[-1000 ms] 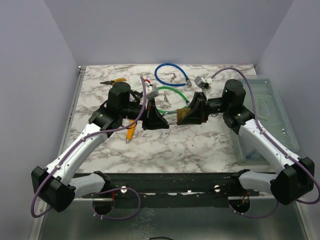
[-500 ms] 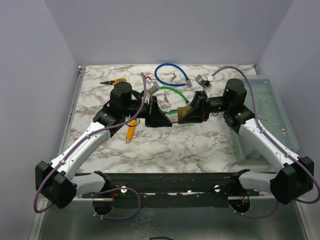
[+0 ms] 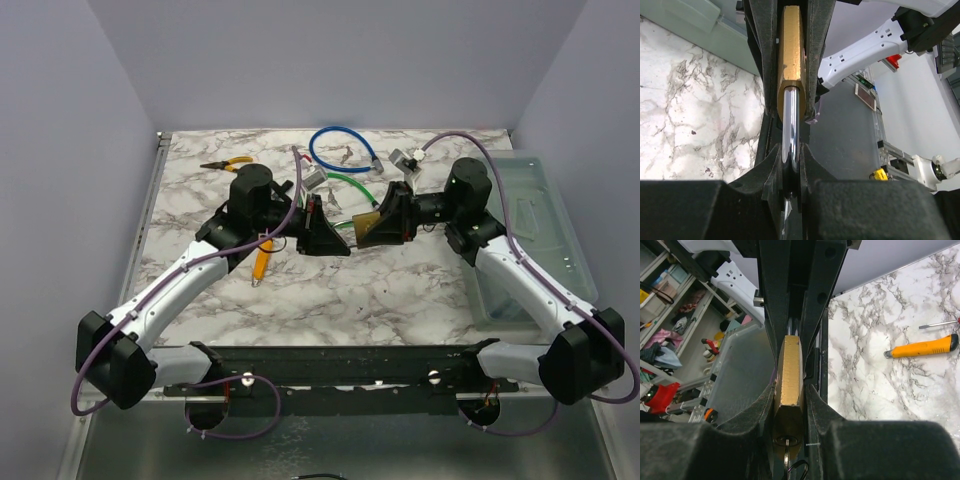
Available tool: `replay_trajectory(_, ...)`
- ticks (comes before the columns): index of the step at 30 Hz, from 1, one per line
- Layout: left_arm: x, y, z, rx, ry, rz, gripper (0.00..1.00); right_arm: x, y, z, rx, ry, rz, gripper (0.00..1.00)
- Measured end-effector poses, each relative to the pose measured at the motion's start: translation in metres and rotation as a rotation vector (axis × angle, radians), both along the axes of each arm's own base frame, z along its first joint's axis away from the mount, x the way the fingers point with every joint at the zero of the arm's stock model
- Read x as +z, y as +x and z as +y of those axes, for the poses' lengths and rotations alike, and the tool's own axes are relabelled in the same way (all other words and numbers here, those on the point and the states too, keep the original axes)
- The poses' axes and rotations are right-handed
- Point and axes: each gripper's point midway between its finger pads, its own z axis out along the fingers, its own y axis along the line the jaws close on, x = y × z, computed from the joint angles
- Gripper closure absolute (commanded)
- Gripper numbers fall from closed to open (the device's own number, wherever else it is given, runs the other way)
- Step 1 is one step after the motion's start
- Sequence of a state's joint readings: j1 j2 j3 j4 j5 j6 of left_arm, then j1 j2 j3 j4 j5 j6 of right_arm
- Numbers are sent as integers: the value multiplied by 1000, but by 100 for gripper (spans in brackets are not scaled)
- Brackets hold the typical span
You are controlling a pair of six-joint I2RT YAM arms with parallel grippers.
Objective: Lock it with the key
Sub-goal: Lock the lock.
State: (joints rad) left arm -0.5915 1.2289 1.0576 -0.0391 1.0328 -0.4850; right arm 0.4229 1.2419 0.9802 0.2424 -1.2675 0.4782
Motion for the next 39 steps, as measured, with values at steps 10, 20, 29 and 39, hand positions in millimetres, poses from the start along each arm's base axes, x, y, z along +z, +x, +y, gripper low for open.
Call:
replay_trajectory(10, -12, -8, -15, -49, 18, 27, 100, -3, -1, 3, 11, 4, 22, 100)
replay_trajectory(20, -15, -8, -1, -26, 26, -37, 92, -3, 6, 3, -21, -7, 3, 100)
replay_trajectory(29, 4, 13, 33, 84, 34, -207, 50, -3, 19, -5, -79, -16, -15, 100)
replay_trajectory(39, 15, 14, 33, 72, 42, -250, 37, -4, 20, -8, -85, -20, -28, 100)
